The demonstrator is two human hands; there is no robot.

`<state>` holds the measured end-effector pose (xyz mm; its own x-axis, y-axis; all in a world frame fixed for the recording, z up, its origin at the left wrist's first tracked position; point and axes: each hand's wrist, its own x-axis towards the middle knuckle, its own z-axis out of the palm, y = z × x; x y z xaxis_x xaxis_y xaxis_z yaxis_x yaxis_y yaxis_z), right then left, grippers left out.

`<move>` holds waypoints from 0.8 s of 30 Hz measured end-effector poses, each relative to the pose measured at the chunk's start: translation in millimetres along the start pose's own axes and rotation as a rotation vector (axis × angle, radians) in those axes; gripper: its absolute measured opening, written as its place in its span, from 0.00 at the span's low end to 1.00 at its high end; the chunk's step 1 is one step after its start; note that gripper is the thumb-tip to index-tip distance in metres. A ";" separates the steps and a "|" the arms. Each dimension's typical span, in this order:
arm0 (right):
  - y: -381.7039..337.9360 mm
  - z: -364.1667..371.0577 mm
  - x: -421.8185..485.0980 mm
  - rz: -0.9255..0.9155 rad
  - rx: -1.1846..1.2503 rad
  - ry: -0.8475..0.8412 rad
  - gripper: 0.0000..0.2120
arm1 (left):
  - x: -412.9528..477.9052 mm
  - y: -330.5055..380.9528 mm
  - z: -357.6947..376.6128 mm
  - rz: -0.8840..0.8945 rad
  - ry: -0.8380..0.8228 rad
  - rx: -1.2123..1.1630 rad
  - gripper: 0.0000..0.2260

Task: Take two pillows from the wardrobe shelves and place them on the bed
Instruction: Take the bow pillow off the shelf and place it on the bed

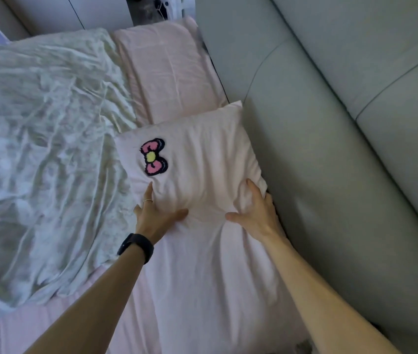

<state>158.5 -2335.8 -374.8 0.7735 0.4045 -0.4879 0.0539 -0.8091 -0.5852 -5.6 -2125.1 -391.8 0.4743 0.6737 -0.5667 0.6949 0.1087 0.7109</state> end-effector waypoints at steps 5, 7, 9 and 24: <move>10.6 0.4 63.1 -0.014 -0.060 0.006 0.55 | 44.0 2.6 29.9 -0.014 0.008 0.002 0.58; 22.6 -3.3 87.8 -0.009 -0.048 -0.008 0.56 | 62.1 4.3 43.0 0.003 -0.001 -0.001 0.58; 38.8 -6.3 109.1 0.026 -0.052 -0.043 0.56 | 79.1 3.9 55.6 0.027 -0.077 -0.007 0.57; 147.4 53.2 65.2 -0.100 -0.572 0.115 0.30 | 41.2 -89.4 133.2 0.251 0.059 0.678 0.32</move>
<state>183.3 -2406.0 -527.3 0.8086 0.4681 -0.3564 0.4378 -0.8834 -0.1670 23.9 -2204.4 -534.2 0.6471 0.6591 -0.3831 0.7601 -0.5189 0.3912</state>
